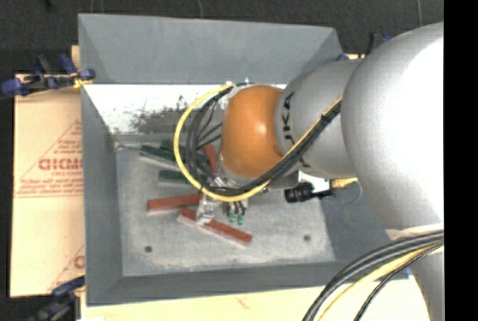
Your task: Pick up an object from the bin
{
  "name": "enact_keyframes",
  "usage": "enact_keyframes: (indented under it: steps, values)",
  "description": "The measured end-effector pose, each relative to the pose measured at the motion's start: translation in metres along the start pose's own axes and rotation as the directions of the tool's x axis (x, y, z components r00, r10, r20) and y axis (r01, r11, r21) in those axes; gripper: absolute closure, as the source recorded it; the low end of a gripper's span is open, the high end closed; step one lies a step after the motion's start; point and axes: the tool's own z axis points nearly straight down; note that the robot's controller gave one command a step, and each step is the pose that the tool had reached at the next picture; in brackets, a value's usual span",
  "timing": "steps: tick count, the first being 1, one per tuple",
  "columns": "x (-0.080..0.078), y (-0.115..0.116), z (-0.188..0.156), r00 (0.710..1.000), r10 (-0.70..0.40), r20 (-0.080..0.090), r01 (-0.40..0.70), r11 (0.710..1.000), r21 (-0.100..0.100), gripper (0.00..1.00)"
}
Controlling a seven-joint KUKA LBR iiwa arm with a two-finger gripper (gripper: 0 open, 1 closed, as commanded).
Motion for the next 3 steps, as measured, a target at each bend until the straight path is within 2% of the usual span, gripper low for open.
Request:
enact_keyframes:
  steps: [1, 2, 3]
  values:
    - [0.000, 0.012, -0.032, 1.000, -0.018, 0.005, 0.018, 1.000, 0.003, 1.00]
    - [-0.024, 0.001, -0.232, 0.989, -0.147, 0.021, 0.147, 0.989, 0.001, 1.00]
    - [-0.022, 0.001, -0.227, 0.989, -0.148, 0.012, 0.148, 0.989, 0.003, 1.00]
